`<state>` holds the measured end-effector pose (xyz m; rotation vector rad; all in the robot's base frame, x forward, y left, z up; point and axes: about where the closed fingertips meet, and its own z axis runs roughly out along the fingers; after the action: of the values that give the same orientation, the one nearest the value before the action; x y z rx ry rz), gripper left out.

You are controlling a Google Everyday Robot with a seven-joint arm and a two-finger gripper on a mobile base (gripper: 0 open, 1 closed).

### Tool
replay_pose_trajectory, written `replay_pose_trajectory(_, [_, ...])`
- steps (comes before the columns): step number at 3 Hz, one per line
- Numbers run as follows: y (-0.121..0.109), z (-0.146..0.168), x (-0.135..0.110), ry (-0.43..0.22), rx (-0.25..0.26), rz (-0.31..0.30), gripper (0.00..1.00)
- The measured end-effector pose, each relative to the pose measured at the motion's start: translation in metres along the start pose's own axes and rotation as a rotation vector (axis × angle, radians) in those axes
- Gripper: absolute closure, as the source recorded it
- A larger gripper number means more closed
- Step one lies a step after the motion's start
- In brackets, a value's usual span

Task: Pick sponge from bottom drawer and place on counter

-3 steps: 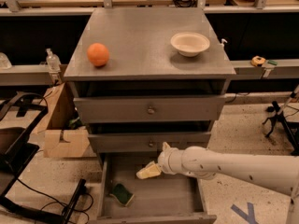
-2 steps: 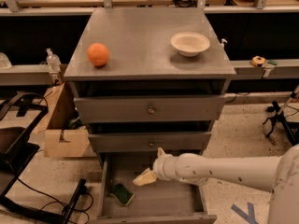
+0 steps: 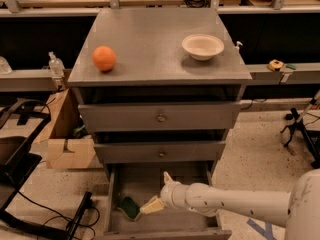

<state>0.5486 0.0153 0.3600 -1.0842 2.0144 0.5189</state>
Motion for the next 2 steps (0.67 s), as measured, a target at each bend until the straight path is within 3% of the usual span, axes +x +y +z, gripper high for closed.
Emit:
replay_pose_trajectory(1, [0.005, 0.051, 0.045, -0.04, -0.029, 0.062, 0.0])
replay_pose_trajectory(2, [0.002, 0.088, 0.073, -0.04, -0.036, 0.113, 0.0])
